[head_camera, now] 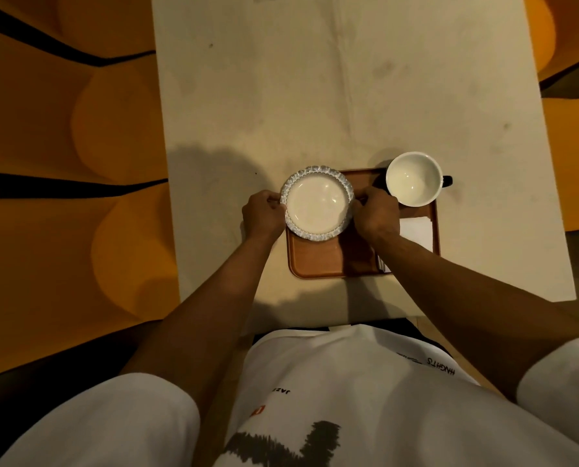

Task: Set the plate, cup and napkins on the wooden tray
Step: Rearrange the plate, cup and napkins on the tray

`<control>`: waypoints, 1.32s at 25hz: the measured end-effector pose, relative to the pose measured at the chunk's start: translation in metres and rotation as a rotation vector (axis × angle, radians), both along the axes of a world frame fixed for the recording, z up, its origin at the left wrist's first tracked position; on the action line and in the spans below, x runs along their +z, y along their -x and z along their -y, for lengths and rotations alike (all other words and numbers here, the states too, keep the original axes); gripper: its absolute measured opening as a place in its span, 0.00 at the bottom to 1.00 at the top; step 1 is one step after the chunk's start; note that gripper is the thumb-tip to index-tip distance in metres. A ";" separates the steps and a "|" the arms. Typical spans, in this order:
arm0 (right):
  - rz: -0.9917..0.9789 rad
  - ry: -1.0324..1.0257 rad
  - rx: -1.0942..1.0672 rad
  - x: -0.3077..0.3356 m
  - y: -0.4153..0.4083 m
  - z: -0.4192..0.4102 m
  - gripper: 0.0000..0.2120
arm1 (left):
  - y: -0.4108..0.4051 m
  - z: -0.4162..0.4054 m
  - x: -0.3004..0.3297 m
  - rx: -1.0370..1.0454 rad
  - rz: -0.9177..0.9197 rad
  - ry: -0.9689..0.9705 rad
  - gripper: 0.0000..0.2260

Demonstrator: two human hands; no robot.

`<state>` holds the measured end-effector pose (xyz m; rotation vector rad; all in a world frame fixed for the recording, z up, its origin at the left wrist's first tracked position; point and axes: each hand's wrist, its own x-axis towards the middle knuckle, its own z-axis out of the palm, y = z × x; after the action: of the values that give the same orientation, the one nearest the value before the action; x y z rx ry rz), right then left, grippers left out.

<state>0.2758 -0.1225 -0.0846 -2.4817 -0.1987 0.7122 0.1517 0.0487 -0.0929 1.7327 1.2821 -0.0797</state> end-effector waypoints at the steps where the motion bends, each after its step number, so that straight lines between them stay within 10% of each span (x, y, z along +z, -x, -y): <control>1: 0.001 0.001 0.000 0.000 0.000 0.000 0.10 | 0.001 -0.001 -0.002 0.010 0.012 0.014 0.13; 33: -0.053 0.083 0.085 0.007 0.053 0.051 0.09 | 0.058 0.049 0.004 -0.021 -0.026 0.010 0.08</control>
<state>0.2225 -0.1739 -0.0773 -2.5420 -0.2611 0.8366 0.0937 -0.0004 -0.0892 1.7422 1.2805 -0.1203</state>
